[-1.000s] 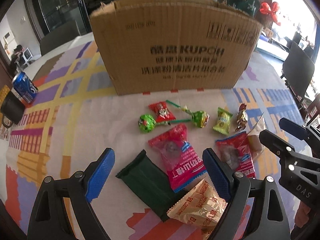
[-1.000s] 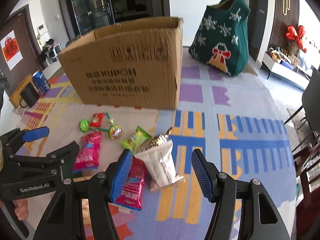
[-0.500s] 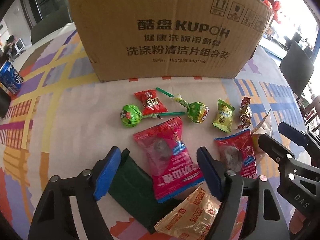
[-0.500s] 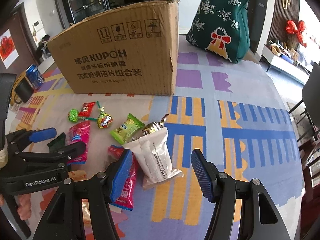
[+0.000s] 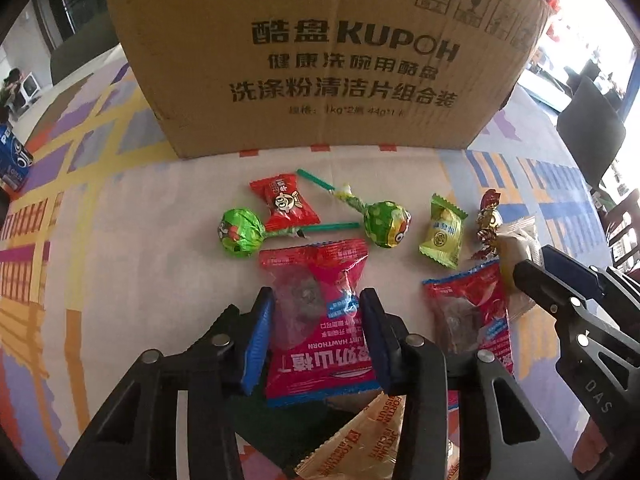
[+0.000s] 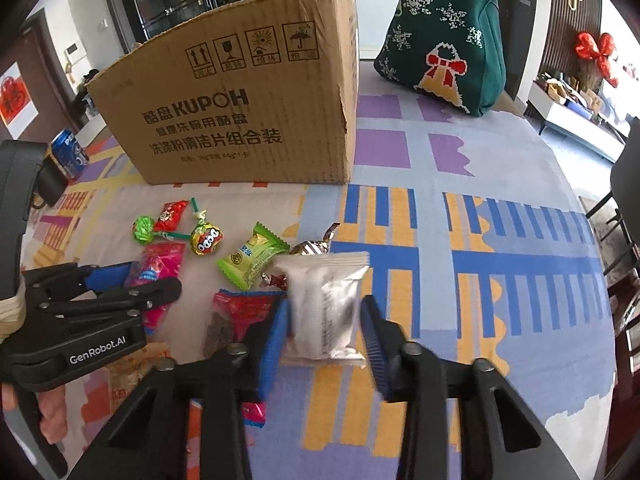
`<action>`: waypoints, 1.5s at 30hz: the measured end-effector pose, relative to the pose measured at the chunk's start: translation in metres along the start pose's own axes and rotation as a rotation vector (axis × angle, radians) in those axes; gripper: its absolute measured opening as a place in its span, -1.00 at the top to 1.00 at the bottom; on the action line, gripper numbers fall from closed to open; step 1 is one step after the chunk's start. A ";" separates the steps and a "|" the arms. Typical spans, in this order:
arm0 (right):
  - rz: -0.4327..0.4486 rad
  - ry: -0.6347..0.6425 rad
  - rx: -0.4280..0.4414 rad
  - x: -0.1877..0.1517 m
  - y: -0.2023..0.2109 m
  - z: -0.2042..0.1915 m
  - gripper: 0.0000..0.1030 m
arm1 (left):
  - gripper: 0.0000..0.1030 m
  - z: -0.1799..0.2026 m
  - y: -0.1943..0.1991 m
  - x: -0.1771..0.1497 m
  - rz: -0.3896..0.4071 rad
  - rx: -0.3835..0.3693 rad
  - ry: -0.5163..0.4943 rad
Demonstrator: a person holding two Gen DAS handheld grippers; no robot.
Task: Organize snacks
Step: 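Grasp the pink hawthorn packet with the left tool while the right tool grasps the white packet, then carry the pink packet into the box with the left tool while the right tool carries the white packet there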
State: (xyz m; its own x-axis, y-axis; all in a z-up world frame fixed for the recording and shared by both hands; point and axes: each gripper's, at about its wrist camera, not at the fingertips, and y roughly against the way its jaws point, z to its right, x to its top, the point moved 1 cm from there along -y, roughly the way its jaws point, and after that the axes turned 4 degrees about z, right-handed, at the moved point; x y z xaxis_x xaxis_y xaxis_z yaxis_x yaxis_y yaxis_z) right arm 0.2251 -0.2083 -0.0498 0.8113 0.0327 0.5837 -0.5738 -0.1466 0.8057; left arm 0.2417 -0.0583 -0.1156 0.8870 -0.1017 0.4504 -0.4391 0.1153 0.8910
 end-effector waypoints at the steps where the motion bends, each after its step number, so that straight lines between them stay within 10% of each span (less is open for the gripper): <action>1: 0.001 0.001 0.003 0.000 0.000 -0.001 0.41 | 0.21 0.000 0.000 0.000 0.000 -0.003 0.001; 45: 0.302 0.074 0.097 0.088 0.105 -0.044 0.47 | 0.30 -0.010 0.157 0.069 0.382 -0.038 -0.030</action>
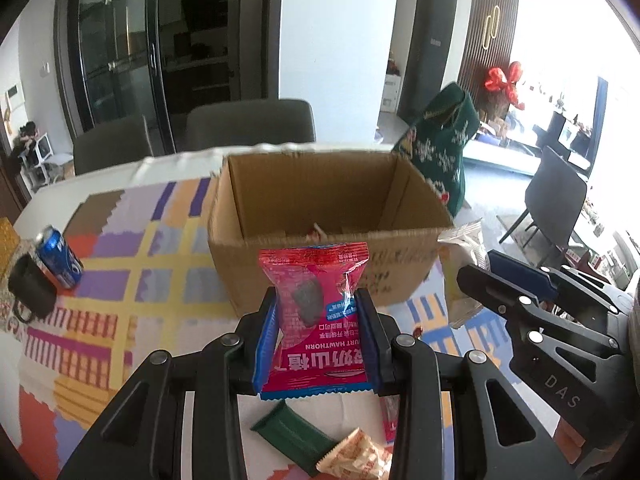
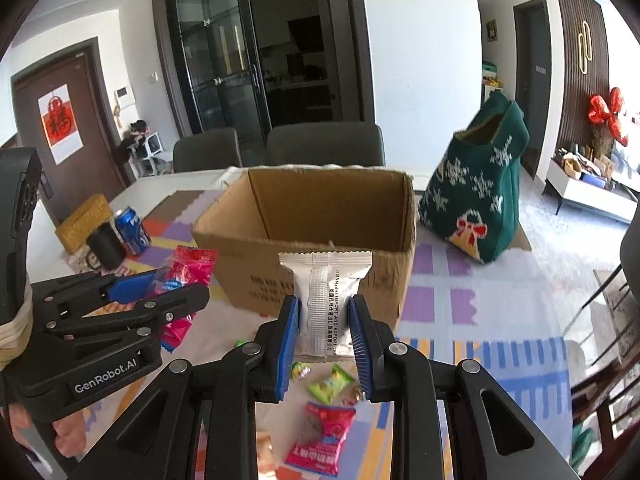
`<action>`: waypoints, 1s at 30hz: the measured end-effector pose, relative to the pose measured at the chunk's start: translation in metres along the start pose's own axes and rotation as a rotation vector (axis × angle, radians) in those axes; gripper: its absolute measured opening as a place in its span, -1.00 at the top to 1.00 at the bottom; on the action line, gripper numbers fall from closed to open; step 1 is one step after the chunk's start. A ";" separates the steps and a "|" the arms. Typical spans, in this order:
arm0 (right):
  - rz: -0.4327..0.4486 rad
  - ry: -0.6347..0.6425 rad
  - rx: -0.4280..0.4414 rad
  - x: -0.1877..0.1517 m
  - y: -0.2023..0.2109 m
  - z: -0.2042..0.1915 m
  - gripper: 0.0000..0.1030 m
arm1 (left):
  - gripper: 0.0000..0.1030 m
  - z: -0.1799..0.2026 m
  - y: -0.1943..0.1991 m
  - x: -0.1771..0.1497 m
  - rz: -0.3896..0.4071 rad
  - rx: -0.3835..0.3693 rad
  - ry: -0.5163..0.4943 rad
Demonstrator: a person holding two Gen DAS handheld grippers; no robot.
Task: Organize snacks
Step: 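Carry the pink packet into the box with the left tool while the right tool carries the white packet there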
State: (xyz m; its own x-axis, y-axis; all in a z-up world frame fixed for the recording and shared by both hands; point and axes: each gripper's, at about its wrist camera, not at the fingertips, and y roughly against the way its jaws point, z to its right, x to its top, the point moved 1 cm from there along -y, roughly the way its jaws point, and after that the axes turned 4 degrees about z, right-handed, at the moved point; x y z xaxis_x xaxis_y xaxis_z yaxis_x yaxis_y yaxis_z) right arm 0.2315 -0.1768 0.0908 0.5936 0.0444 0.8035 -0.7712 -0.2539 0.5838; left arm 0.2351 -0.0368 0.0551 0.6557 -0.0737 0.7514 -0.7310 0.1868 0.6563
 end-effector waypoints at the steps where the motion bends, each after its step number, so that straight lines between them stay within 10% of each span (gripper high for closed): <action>1: 0.004 0.001 0.003 0.004 -0.001 -0.001 0.47 | 0.30 -0.001 0.000 0.004 0.005 0.001 -0.002; 30: -0.008 0.004 -0.004 0.081 -0.070 0.012 0.47 | 0.28 -0.026 -0.075 0.081 -0.023 0.020 -0.018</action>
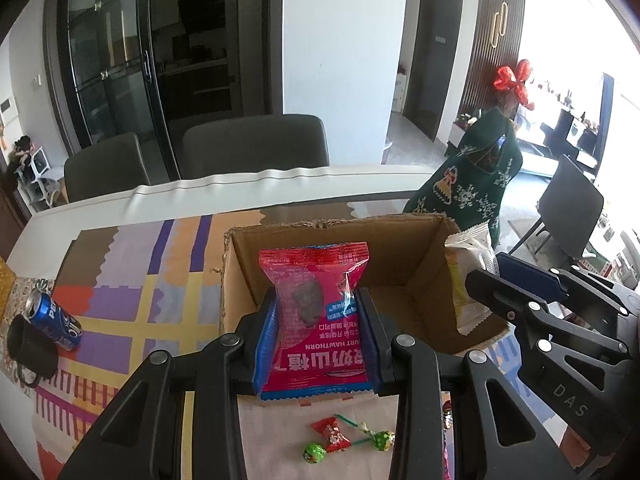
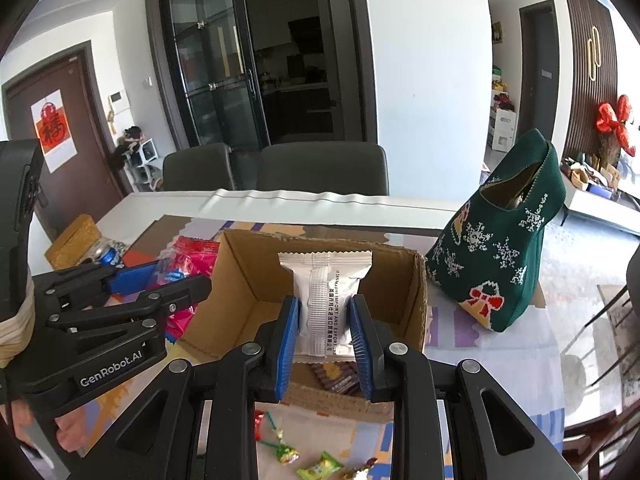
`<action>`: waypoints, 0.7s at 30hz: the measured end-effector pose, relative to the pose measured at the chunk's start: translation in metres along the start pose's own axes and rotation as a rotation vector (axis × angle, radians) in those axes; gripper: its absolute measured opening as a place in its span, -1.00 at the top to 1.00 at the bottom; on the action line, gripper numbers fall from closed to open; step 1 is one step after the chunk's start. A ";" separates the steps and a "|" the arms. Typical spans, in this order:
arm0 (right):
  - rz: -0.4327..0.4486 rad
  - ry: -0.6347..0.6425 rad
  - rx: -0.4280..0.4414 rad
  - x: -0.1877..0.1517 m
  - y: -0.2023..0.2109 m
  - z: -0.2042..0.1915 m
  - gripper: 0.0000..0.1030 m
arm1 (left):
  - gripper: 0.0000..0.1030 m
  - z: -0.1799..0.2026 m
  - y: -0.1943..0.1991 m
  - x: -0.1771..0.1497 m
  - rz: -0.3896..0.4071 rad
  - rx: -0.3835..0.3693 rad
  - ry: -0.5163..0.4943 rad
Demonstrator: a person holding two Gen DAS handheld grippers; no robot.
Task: Organize snacks
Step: 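Carry the pink packet into the box with the left tool while the right tool carries the white packet there, then open both tools and withdraw them from the box toward the snacks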
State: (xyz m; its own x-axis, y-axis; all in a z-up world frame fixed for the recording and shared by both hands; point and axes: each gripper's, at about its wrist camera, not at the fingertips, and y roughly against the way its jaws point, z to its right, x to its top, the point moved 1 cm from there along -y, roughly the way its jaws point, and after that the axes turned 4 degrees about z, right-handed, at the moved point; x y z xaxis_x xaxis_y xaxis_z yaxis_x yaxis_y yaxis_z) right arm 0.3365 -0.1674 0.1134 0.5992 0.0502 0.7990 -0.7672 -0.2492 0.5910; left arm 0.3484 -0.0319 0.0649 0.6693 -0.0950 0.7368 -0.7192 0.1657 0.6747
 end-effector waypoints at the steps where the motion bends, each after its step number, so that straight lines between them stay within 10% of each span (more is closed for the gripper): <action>1: -0.005 0.001 -0.002 0.000 -0.003 0.001 0.47 | 0.26 -0.001 -0.003 0.001 -0.003 0.002 0.002; 5: -0.019 -0.007 -0.013 0.001 -0.013 0.004 0.40 | -0.23 0.000 -0.006 0.002 -0.001 0.015 0.002; 8: -0.033 -0.016 -0.020 0.001 -0.016 0.007 0.07 | -0.27 -0.002 -0.002 0.000 0.009 0.029 -0.006; 21: -0.024 0.033 -0.014 -0.017 0.011 -0.009 0.07 | -0.45 -0.002 0.040 -0.019 0.053 0.071 -0.066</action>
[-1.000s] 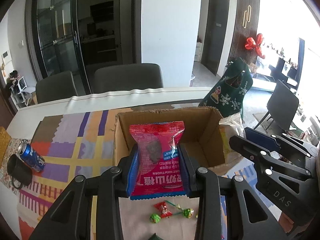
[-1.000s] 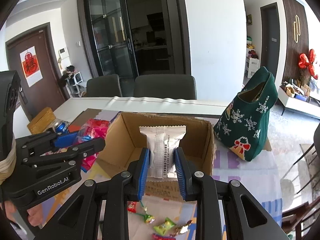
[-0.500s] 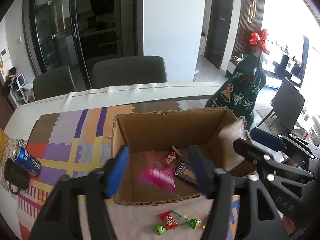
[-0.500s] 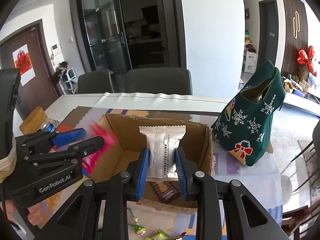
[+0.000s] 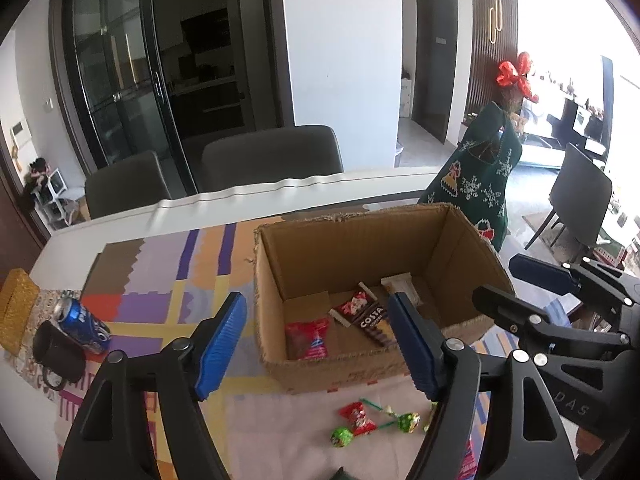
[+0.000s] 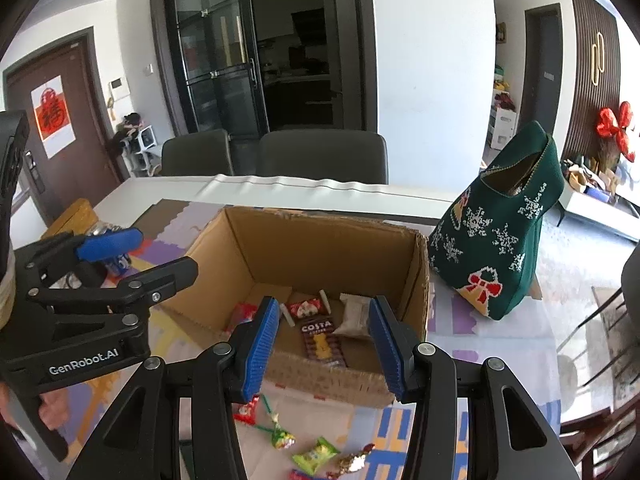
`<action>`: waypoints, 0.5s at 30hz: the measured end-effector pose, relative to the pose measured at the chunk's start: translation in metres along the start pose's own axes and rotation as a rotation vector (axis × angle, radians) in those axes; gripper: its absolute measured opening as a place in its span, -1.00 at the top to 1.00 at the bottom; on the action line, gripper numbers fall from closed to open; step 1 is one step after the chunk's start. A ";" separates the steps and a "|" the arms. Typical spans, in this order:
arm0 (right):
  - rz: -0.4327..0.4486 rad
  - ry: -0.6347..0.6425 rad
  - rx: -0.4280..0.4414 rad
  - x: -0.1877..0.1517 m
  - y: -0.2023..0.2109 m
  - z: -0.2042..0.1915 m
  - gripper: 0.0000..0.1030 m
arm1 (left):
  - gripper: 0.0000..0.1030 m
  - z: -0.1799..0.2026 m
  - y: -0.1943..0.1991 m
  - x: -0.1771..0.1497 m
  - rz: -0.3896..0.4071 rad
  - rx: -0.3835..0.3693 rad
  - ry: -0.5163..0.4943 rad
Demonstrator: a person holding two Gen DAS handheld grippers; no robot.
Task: Organize snacks
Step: 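Open both tools and withdraw them from the box toward the snacks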
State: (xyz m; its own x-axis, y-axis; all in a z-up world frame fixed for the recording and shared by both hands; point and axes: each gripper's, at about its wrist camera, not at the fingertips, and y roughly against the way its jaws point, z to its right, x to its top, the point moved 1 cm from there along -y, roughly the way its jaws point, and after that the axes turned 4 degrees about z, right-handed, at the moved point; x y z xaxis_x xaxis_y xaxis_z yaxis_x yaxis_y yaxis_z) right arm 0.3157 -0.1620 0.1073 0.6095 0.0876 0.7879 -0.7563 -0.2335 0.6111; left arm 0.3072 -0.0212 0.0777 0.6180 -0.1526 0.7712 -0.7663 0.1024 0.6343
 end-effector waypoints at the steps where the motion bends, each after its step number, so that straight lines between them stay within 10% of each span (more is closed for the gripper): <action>1: 0.001 0.001 0.000 -0.002 0.002 -0.001 0.07 | -0.46 0.000 0.003 -0.002 0.002 0.003 -0.003; 15: -0.018 0.032 0.037 -0.035 0.025 -0.025 0.07 | -0.51 -0.002 0.036 -0.043 -0.010 0.010 -0.048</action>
State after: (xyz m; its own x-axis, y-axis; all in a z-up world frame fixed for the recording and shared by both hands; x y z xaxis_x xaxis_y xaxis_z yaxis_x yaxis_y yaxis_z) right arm 0.2693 -0.1468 0.0968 0.6145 0.1225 0.7793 -0.7359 -0.2670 0.6222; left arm 0.2528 -0.0088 0.0676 0.6169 -0.2003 0.7612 -0.7620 0.0904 0.6413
